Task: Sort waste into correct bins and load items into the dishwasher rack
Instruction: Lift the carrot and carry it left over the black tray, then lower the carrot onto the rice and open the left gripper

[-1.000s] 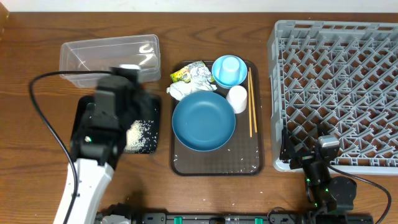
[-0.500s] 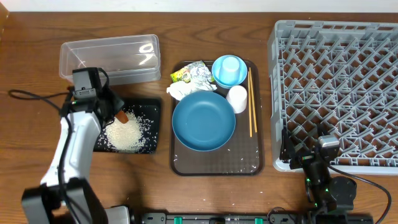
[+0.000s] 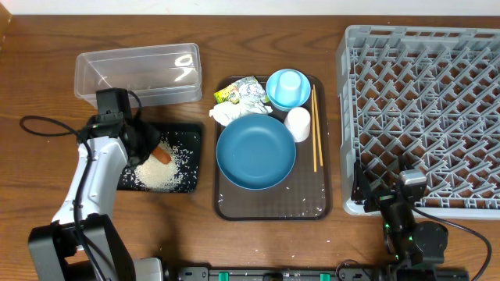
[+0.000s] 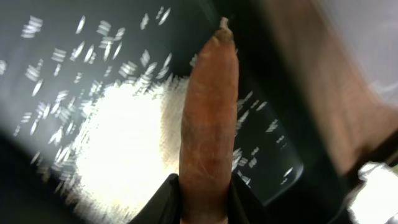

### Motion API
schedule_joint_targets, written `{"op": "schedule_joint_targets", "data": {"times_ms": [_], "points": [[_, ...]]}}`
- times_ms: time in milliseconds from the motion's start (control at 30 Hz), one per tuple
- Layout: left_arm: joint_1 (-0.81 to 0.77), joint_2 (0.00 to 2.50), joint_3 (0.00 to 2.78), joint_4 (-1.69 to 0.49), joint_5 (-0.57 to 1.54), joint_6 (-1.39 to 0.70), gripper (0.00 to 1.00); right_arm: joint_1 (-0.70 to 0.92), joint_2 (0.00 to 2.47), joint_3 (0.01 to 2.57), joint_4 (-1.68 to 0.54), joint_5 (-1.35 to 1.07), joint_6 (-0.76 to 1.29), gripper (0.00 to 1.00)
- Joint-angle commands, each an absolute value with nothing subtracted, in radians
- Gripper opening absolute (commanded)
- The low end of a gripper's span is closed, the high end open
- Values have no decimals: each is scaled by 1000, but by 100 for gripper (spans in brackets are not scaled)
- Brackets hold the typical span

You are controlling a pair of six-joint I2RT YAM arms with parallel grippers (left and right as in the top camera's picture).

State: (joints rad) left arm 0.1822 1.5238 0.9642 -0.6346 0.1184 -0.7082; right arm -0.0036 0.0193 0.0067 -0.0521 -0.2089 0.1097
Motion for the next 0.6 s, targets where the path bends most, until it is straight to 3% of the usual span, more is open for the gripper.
{"op": "schedule_joint_targets", "data": {"times_ms": [0,267,367,567], "points": [[185,1520,976,-678,127,-720,22,-10,20,6,-56,-207,103,99],[185,1521,964,-694,126,-720,27,-10,20,6,-56,-207,103,99],[185,1521,964,-694,120,-720,36,-10,20,6,-56,-207,103,99],[185,1521,964,-695,120,-719,38,-10,20,6,-56,-207,103,99]]}}
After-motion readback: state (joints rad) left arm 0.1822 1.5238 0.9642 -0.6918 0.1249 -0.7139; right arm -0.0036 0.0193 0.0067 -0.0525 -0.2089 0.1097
